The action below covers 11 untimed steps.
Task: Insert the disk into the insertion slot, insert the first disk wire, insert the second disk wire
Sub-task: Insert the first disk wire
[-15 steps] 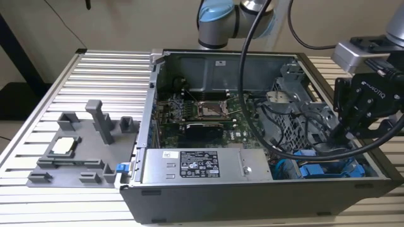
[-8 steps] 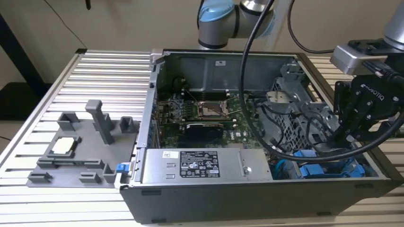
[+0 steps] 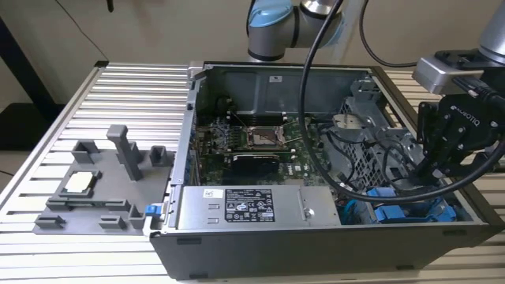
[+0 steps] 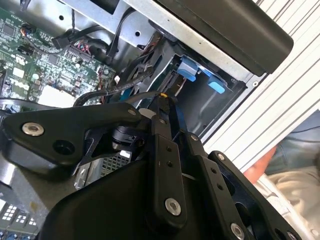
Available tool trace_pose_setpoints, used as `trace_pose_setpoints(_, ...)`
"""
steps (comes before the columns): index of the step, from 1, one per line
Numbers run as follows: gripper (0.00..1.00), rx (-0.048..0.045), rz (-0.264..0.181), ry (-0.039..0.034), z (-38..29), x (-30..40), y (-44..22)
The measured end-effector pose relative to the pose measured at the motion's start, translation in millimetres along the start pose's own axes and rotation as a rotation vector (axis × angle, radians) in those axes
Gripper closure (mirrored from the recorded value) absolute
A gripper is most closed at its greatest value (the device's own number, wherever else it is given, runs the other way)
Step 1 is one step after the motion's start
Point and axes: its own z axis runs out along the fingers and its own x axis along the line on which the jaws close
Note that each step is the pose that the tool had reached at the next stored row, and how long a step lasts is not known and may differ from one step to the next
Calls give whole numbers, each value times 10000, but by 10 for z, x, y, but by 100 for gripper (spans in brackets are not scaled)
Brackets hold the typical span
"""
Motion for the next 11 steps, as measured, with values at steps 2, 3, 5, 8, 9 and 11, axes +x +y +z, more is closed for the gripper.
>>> trace_pose_setpoints(2,81,0,1,0,3,-2,-1)
trace_pose_setpoints(3,81,0,0,-2,6,-3,-2)
trace_pose_setpoints(5,81,0,0,-3,11,-6,-4)
trace_pose_setpoints(8,81,1,-2,-1,23,-11,-14)
trace_pose_setpoints(9,81,1,0,-1,30,-12,-19)
trace_pose_setpoints(11,81,1,1,56,49,-17,-31)
